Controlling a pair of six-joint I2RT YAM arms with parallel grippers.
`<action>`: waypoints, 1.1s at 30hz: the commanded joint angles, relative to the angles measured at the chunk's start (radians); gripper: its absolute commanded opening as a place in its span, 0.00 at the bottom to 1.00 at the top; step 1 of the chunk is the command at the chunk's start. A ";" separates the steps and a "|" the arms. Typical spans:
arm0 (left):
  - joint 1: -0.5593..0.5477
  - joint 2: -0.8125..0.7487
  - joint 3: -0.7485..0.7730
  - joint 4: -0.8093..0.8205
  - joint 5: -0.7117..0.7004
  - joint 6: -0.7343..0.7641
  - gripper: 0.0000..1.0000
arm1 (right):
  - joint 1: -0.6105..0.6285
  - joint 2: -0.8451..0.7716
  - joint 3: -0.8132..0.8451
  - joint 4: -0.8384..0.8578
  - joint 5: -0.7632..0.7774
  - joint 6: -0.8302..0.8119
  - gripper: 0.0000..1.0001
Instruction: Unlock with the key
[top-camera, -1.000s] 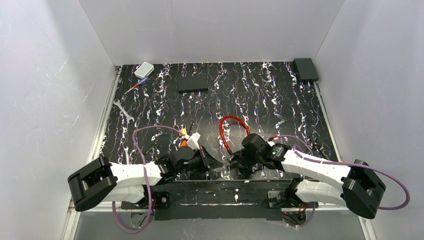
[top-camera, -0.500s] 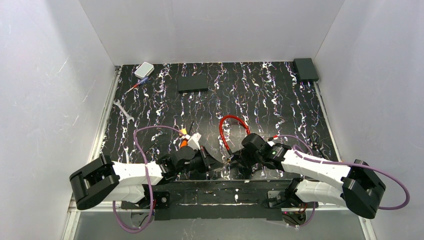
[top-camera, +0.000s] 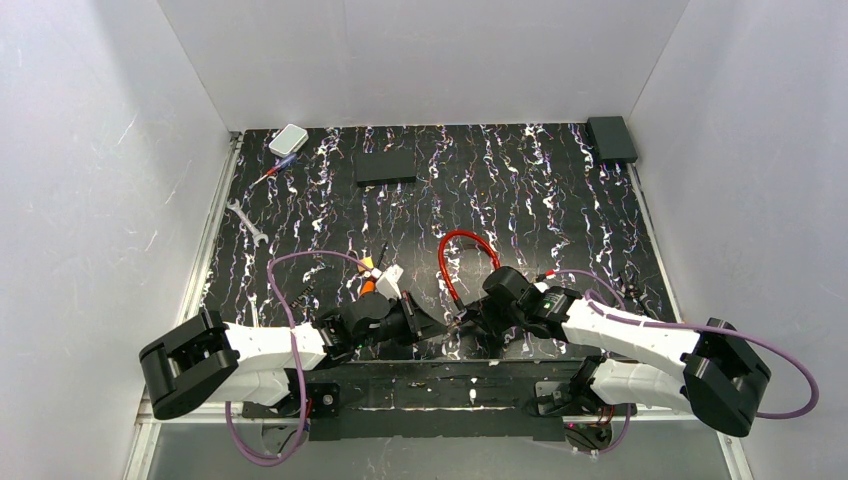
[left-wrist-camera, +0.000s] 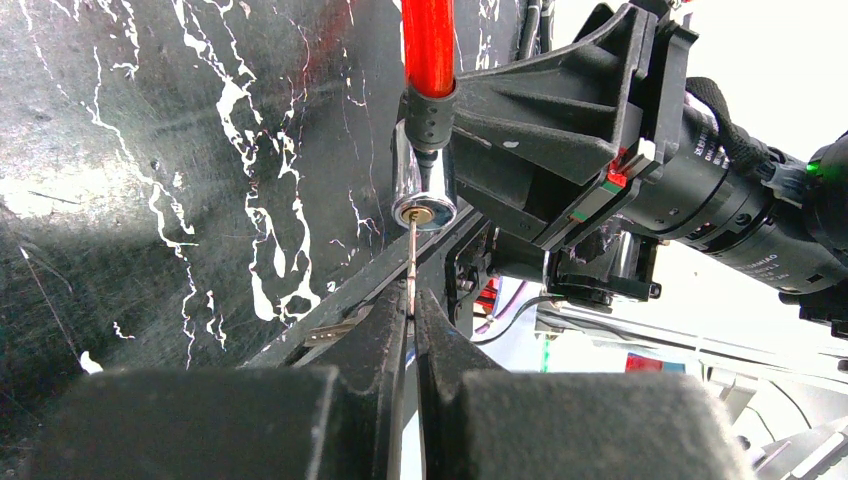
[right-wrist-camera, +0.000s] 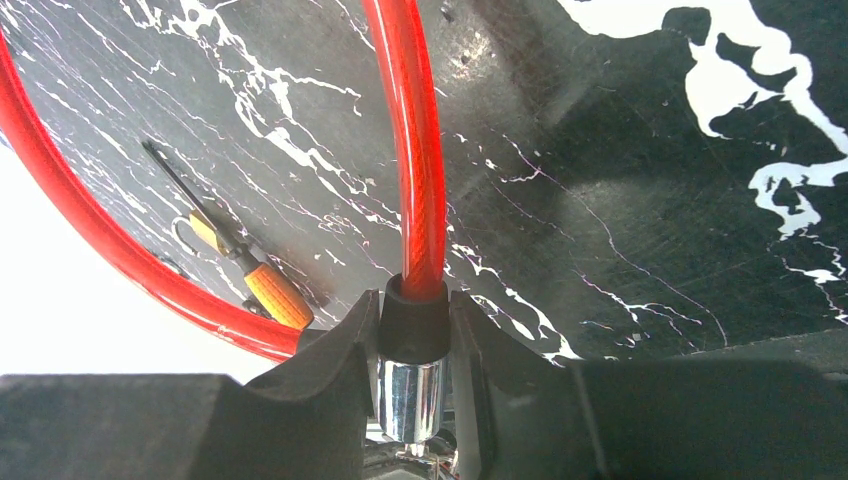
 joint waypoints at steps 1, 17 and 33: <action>-0.005 0.001 0.030 0.013 0.001 0.010 0.00 | -0.001 -0.003 0.049 0.045 0.000 0.005 0.01; -0.005 -0.028 0.012 0.017 -0.032 0.021 0.00 | -0.001 -0.004 0.048 0.051 -0.011 0.000 0.01; -0.005 -0.018 0.010 0.017 -0.033 0.021 0.00 | -0.001 -0.009 0.038 0.073 -0.023 -0.001 0.01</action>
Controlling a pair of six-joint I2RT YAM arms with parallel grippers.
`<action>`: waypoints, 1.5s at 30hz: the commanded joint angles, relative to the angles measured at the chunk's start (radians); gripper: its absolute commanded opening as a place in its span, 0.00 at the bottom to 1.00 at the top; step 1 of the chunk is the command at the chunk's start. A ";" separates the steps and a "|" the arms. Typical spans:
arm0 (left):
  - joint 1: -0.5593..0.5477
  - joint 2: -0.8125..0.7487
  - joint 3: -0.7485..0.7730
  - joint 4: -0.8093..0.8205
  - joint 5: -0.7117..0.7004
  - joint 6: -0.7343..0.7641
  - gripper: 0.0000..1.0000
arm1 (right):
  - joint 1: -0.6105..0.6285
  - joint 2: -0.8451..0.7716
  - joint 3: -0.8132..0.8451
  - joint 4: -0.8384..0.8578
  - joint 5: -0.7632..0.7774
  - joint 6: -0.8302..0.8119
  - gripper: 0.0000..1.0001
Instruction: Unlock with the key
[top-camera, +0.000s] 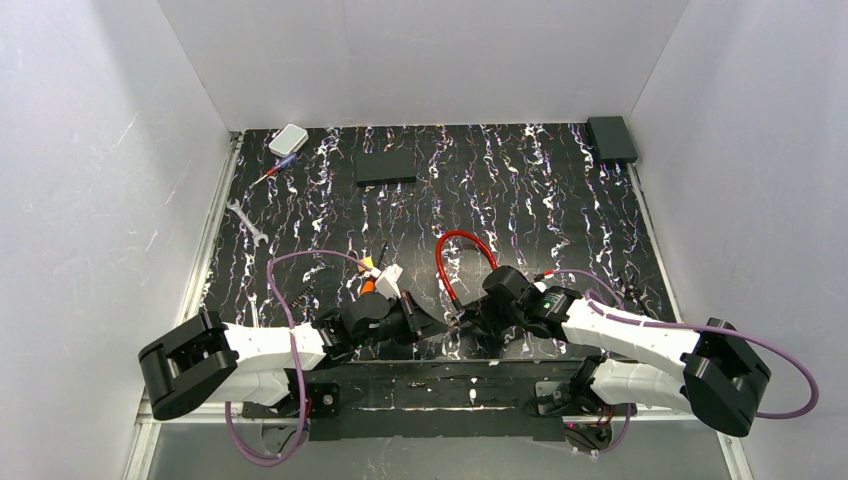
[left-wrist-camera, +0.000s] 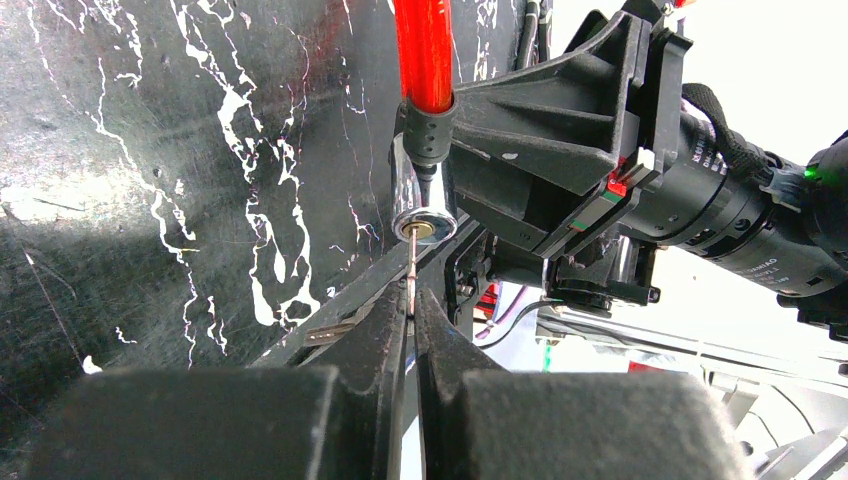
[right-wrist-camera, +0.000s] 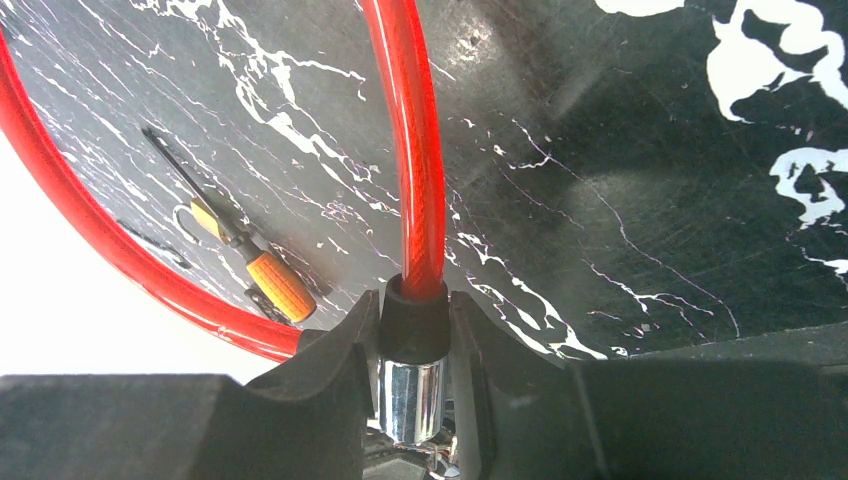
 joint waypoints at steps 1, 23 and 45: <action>-0.005 -0.014 0.010 0.017 -0.020 0.017 0.00 | -0.001 -0.011 0.036 0.061 0.000 0.001 0.01; -0.005 0.003 0.033 0.015 -0.059 0.047 0.00 | -0.001 -0.010 0.043 0.052 -0.007 0.002 0.01; -0.005 0.014 0.048 0.012 -0.079 0.077 0.00 | -0.001 -0.005 0.058 0.027 -0.007 -0.001 0.01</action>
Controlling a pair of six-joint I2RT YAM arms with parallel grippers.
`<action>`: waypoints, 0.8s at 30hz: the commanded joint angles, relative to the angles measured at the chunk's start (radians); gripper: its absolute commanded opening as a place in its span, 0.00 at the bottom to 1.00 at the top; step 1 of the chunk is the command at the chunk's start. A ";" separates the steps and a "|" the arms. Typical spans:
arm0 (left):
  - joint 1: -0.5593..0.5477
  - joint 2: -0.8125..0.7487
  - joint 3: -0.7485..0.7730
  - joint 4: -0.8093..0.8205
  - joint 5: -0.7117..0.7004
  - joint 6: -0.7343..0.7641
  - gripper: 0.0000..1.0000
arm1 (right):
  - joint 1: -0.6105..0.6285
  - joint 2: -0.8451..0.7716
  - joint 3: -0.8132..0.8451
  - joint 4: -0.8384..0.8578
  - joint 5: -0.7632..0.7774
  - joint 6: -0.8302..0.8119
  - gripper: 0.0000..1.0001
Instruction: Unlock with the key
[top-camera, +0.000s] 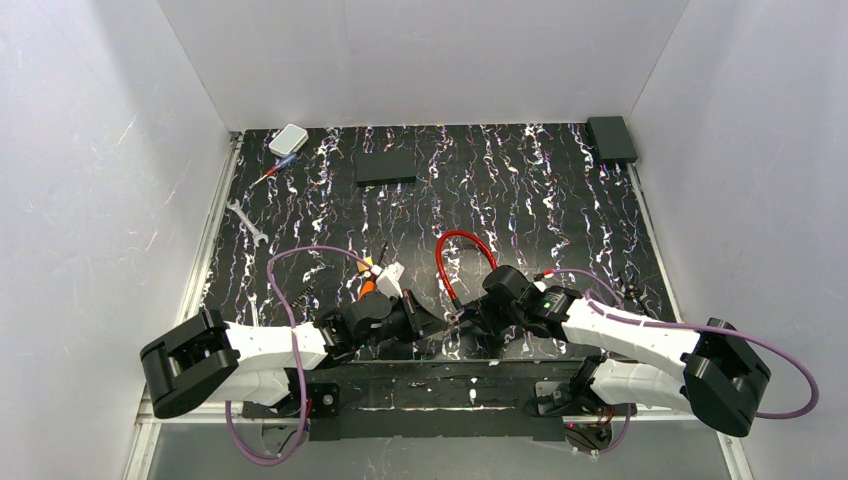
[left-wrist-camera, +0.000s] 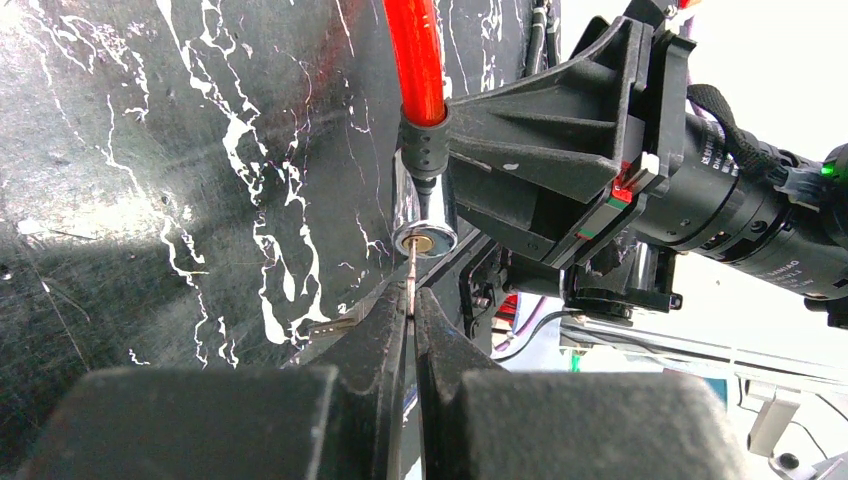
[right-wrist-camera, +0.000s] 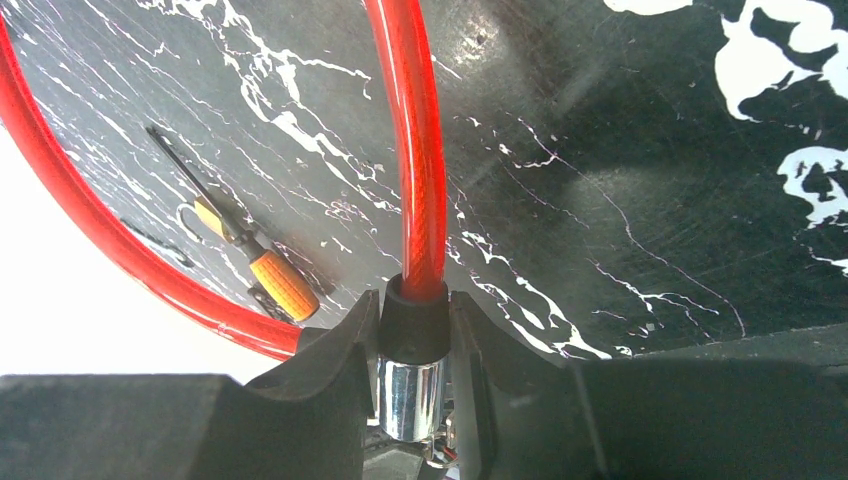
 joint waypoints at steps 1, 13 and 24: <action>-0.002 0.006 0.035 0.012 -0.037 0.014 0.00 | 0.000 -0.005 0.059 0.019 -0.005 0.000 0.01; -0.001 -0.027 0.030 0.014 -0.043 -0.032 0.00 | 0.003 -0.003 0.095 -0.048 0.023 0.022 0.01; -0.001 0.002 0.053 0.014 -0.011 -0.038 0.00 | 0.039 -0.013 0.155 -0.214 0.069 0.071 0.01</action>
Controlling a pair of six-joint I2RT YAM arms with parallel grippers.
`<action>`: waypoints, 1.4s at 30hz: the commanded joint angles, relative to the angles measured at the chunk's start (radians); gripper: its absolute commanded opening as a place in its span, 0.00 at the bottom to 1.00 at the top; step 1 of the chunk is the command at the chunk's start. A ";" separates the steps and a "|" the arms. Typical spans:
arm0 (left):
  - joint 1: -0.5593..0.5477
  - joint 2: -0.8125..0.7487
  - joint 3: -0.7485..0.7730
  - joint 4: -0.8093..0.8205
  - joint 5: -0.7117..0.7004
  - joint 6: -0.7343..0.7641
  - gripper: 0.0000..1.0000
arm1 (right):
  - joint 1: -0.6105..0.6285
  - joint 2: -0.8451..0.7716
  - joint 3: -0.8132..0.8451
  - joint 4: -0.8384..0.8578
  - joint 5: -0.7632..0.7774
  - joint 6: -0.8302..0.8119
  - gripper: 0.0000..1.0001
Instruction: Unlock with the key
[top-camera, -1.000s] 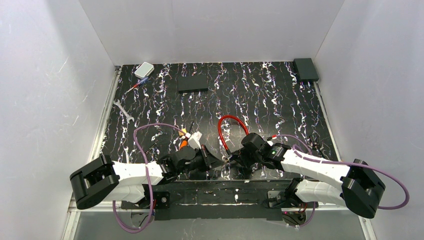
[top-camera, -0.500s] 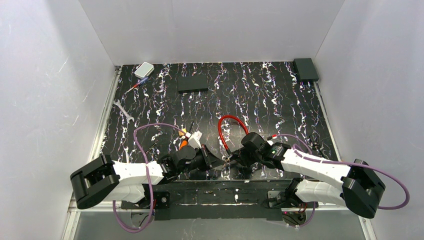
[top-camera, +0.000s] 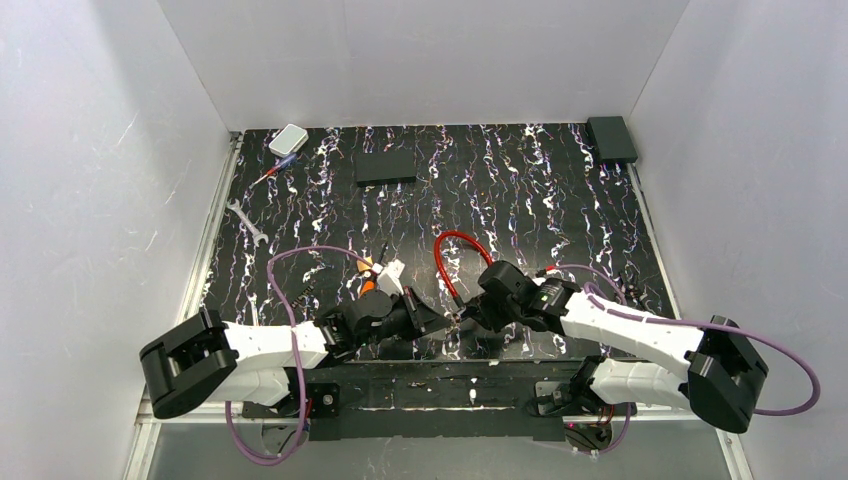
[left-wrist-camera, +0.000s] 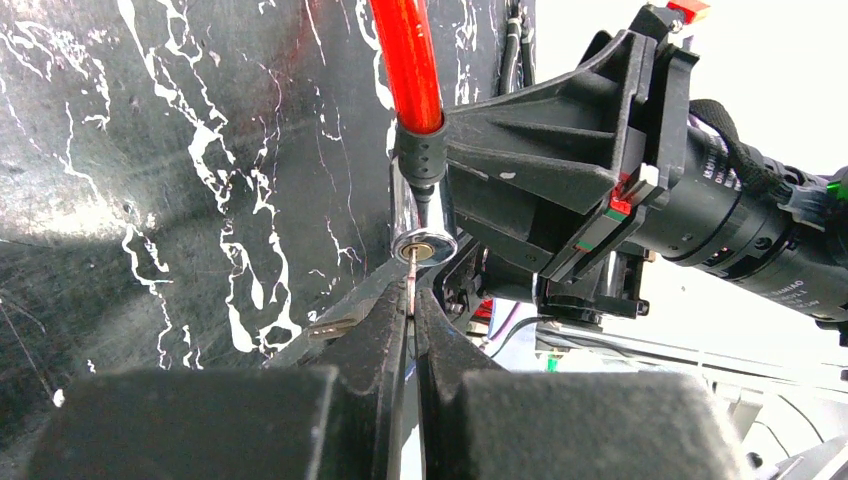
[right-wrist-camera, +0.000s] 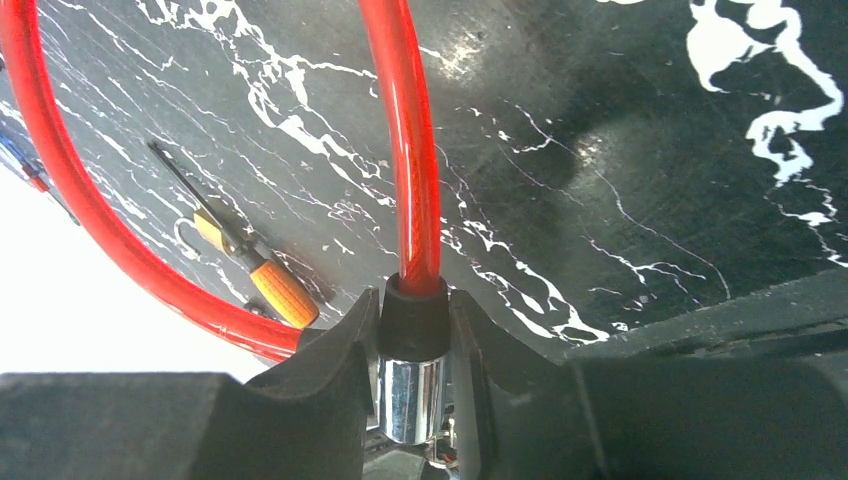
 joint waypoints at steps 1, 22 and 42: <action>0.000 0.009 0.034 0.010 -0.004 -0.005 0.00 | 0.026 -0.040 0.063 -0.112 0.039 0.057 0.01; 0.000 0.051 0.016 0.010 0.012 -0.029 0.00 | 0.094 -0.013 -0.021 -0.021 0.042 0.135 0.01; 0.000 0.088 0.043 0.011 0.012 -0.037 0.00 | 0.096 -0.009 -0.032 0.045 0.024 0.120 0.01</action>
